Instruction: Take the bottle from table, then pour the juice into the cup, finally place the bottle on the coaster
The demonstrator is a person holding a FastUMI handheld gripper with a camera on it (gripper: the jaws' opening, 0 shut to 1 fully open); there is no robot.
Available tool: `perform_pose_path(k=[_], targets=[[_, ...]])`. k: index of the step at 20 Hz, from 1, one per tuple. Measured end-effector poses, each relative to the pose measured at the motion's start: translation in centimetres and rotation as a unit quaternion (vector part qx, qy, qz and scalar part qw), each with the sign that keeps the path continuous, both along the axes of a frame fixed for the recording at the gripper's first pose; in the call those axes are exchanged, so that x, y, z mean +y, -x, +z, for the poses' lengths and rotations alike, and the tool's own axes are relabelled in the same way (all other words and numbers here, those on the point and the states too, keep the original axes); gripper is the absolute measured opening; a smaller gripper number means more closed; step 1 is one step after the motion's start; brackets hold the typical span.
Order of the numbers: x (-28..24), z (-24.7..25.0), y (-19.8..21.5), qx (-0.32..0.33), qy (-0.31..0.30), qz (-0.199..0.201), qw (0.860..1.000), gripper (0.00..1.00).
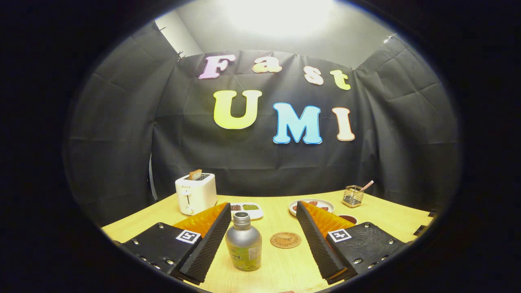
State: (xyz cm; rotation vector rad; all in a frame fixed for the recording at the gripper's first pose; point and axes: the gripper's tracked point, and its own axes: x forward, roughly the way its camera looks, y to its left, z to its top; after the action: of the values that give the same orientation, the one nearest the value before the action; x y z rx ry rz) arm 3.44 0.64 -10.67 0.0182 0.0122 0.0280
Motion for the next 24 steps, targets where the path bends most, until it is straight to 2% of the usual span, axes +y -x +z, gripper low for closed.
perform_pose_path(k=[4,7,14,19,22,24], targets=[[1.0,-3.2,-1.0,0.011,0.01,0.008,1.0,0.98],[2.6,-5.5,-1.7,0.025,0.014,0.032,0.999,0.99],[3.0,-8.6,-3.5,0.038,0.006,0.035,0.999,0.98],[4.1,-10.3,-4.6,0.054,0.025,0.041,0.997,0.98],[3.9,-10.2,-4.8,0.056,0.058,0.031,0.996,0.9],[4.2,-9.9,-4.9,0.053,0.059,0.034,0.996,0.83]])
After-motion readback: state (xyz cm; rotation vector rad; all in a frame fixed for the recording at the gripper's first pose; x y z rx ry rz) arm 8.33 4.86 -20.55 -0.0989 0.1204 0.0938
